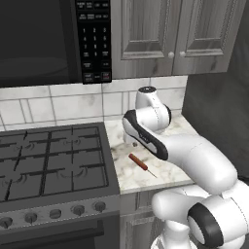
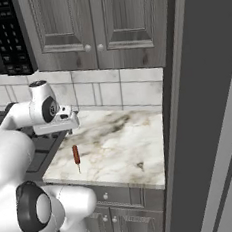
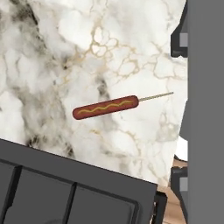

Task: Store the hot dog in the freezer for long-term storage. Close the freezer door after placing the cooked food.

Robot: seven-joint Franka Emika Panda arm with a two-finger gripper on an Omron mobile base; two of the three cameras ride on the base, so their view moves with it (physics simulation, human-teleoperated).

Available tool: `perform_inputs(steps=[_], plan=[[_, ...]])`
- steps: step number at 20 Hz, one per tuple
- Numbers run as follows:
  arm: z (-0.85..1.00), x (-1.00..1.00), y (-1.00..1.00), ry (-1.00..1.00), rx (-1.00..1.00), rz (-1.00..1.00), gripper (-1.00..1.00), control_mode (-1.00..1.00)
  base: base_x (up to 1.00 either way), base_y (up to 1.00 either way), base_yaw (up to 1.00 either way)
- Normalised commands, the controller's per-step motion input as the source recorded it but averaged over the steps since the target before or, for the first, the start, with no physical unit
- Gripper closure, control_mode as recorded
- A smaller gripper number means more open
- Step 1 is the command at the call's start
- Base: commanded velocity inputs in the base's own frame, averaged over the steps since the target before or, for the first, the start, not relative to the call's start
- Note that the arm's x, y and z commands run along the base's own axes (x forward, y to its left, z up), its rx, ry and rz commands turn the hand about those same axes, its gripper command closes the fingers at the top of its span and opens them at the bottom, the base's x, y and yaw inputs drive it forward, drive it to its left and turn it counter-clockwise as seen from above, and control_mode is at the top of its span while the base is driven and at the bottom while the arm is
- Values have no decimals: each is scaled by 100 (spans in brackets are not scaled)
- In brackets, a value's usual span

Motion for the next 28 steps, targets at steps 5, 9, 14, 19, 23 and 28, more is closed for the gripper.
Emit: perform_inputs(steps=[5,9,14,19,23,28], plan=[[-42,24,0,0,0,4,-100,-100,0,0,0],[-33,24,-3,0,0,1,-100,-100,0,0,0],[-25,21,-19,0,0,0,-100,-100,0,0,0],[-28,22,0,0,0,0,-100,-100,0,0,0],[-26,13,0,0,0,0,-100,-100,0,0,0],[-34,6,0,1,0,0,-100,-100,0,0,0]])
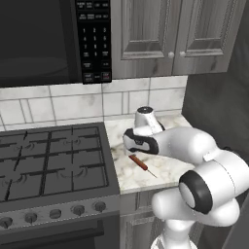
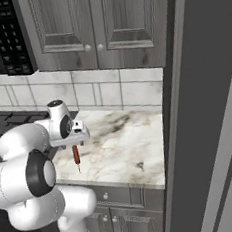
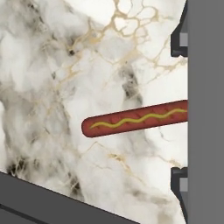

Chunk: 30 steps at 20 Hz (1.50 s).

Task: Store the hot dog in the freezer for long-term storage. Close the freezer door after placing the cooked food.

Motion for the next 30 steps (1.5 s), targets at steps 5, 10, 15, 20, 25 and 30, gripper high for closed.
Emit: perform_inputs(steps=[5,10,15,20,25,30], plan=[[-37,0,0,0,0,0,-100,-100,0,0,0],[-30,0,0,0,0,0,-100,-100,0,0,0],[-25,-6,0,0,0,0,-100,-100,0,0,0],[-25,-18,0,0,0,0,-100,-100,0,0,0],[-36,-7,0,0,0,0,-100,-100,0,0,0],[-27,0,-3,0,1,0,-100,-100,0,0,0]])
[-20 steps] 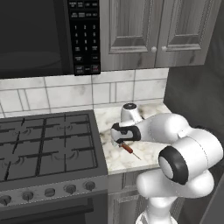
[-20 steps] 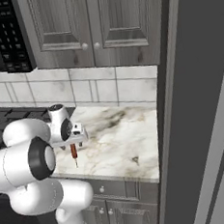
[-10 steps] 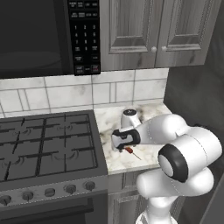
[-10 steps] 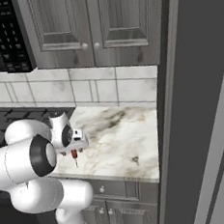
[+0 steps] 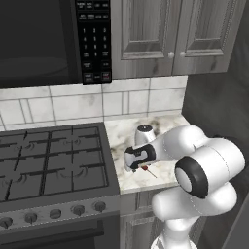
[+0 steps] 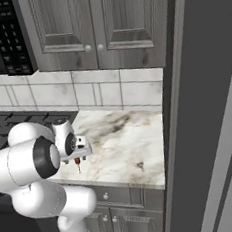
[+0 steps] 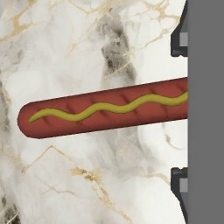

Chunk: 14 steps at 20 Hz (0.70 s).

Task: Store the hot dog in the freezer for long-term storage. Close the freezer door after placing the cooked food.

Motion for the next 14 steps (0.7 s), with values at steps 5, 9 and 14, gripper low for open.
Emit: perform_inputs(steps=[5,9,14], plan=[[-21,3,-18,0,3,0,-100,-100,0,0,0],[-13,0,0,0,1,0,100,-100,0,0,0],[-2,0,0,0,0,0,100,-100,0,0,0]])
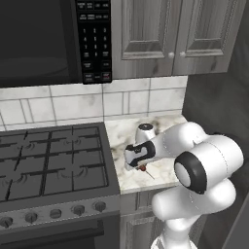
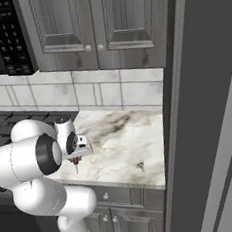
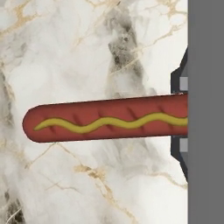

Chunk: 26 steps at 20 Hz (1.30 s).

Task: Store the hot dog in the freezer for long-term storage. Close the freezer door after placing the cooked food.

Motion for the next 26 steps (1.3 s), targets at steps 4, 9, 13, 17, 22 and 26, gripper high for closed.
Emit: perform_inputs(steps=[4,9,13,17,22,26], plan=[[0,2,3,0,0,-1,100,-100,0,0,0],[62,-1,-13,0,0,-11,100,-100,0,0,0],[99,-39,-11,0,-3,-23,100,-100,0,0,0],[100,-48,-32,3,0,-24,100,-100,0,0,0],[96,-50,-45,11,0,-29,100,-100,0,0,0],[92,-57,-28,3,0,-29,100,-100,0,0,0]])
